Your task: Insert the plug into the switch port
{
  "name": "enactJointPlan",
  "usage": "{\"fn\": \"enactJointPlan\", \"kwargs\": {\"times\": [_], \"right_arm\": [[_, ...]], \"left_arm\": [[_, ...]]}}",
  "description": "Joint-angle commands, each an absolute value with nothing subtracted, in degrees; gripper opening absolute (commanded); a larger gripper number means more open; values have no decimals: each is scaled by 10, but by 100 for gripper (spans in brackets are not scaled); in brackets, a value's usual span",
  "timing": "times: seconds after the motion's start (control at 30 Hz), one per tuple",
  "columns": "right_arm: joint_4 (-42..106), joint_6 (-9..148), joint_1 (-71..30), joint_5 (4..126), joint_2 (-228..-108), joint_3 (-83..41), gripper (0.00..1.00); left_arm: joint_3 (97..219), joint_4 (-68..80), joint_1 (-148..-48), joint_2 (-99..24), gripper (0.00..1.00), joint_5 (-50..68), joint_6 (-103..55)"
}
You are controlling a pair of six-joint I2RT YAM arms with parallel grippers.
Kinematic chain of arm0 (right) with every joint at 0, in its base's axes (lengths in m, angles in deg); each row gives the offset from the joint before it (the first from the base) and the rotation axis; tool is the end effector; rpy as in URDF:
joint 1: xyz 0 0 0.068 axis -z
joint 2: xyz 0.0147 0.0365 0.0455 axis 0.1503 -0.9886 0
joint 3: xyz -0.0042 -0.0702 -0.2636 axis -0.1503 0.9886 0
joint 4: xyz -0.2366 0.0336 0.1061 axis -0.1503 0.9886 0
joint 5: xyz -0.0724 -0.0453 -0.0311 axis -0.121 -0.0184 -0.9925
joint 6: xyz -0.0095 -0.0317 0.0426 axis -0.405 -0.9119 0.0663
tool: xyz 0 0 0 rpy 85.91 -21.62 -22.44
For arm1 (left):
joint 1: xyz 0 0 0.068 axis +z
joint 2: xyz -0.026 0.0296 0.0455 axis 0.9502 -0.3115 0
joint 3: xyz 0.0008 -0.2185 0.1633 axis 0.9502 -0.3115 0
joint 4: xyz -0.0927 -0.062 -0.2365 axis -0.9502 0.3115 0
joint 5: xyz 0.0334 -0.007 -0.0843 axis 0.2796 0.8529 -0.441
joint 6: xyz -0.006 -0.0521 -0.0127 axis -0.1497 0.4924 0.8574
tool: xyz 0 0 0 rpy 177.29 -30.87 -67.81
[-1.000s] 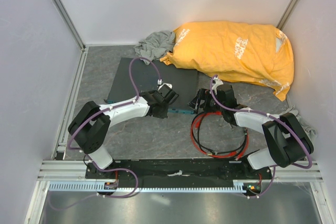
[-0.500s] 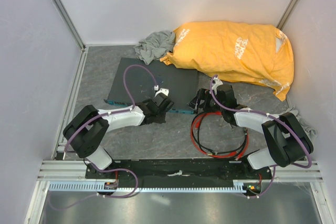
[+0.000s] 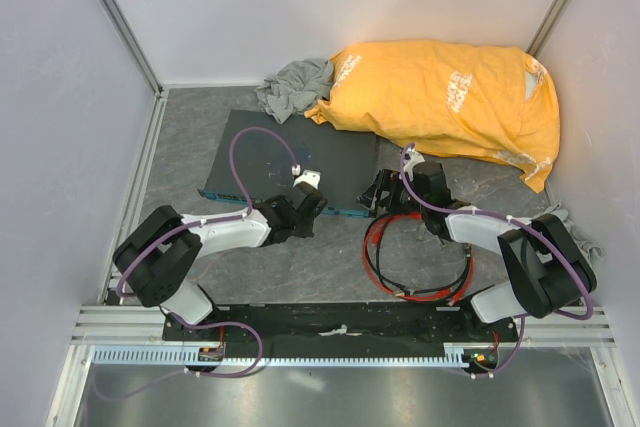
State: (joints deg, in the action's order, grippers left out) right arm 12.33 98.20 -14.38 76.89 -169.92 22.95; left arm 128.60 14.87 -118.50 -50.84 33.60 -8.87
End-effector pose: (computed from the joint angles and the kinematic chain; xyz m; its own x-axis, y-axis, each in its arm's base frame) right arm 0.2518 0.1200 0.1638 -0.7668 0.2724 -0.5812 -0.2244 0.7346 0.6404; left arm 0.2084 -0.2061 0.1548 -0.7529 0.1697 -0.6359 0.2725 0.9599 -0.0665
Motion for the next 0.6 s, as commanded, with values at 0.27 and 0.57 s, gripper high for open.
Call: {"fn": "enactJointPlan", "kwargs": {"times": [0.27, 0.57], "right_arm": [[100, 982, -143, 777, -1700, 233, 94], [99, 984, -144, 780, -1700, 233, 95]], "left_arm": [[1330, 74, -1184, -481, 2, 395, -110], [1308, 76, -1187, -463, 1, 404, -94]]}}
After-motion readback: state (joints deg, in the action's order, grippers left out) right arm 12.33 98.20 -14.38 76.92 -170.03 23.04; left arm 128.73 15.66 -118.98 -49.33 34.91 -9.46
